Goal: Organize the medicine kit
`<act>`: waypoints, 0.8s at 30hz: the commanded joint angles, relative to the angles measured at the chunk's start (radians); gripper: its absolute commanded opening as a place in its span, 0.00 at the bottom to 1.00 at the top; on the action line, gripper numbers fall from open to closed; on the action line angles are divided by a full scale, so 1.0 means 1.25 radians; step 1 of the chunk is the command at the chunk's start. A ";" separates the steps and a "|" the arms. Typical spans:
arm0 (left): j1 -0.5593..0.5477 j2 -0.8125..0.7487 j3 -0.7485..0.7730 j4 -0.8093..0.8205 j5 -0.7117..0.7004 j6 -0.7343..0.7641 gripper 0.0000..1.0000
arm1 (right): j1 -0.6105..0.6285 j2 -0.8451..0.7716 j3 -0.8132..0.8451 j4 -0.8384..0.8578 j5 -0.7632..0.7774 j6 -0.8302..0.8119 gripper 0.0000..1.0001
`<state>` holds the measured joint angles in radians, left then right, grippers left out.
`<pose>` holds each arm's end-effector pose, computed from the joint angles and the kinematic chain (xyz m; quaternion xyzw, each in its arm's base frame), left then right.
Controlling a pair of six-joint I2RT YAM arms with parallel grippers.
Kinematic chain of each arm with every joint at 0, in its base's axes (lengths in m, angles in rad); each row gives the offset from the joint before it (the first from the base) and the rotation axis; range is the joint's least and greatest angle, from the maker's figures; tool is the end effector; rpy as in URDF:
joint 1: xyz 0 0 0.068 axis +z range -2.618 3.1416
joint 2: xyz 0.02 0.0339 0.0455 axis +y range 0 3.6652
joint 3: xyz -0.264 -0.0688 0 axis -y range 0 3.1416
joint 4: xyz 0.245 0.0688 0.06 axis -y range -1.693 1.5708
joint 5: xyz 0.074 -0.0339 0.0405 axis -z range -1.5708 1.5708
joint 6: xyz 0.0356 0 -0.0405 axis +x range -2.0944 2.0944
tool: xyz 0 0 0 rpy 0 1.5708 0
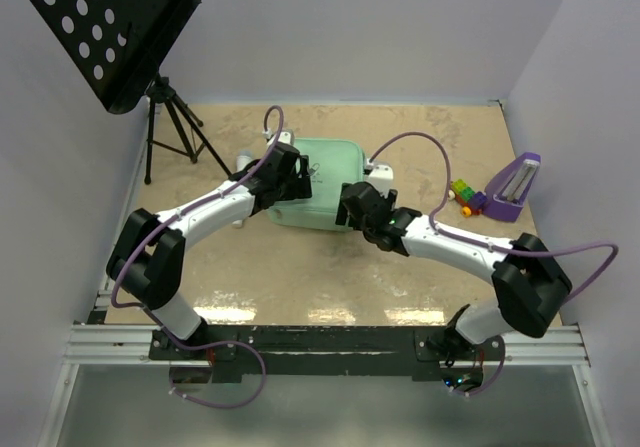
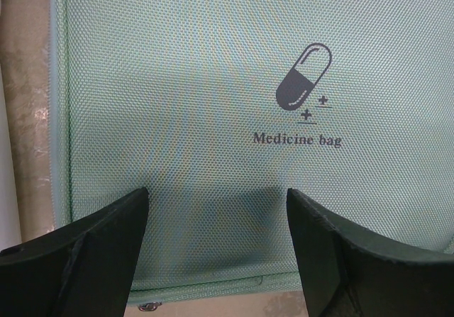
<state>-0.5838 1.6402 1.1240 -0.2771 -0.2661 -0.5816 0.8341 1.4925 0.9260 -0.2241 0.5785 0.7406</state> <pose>0.3030 -0.1890 0.2309 -0.0493 0.9173 -0.1042 0.3812 0.2236 0.2175 0.2220 0.0669 0.8906 0.0721 0.4441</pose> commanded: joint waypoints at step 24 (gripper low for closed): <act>0.009 0.029 -0.030 -0.049 0.009 0.012 0.83 | 0.041 -0.112 -0.082 0.085 -0.063 -0.097 0.61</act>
<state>-0.5838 1.6417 1.1236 -0.2756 -0.2653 -0.5812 0.8646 1.3846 0.8520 -0.1879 0.5144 0.6594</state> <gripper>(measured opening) 0.832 0.620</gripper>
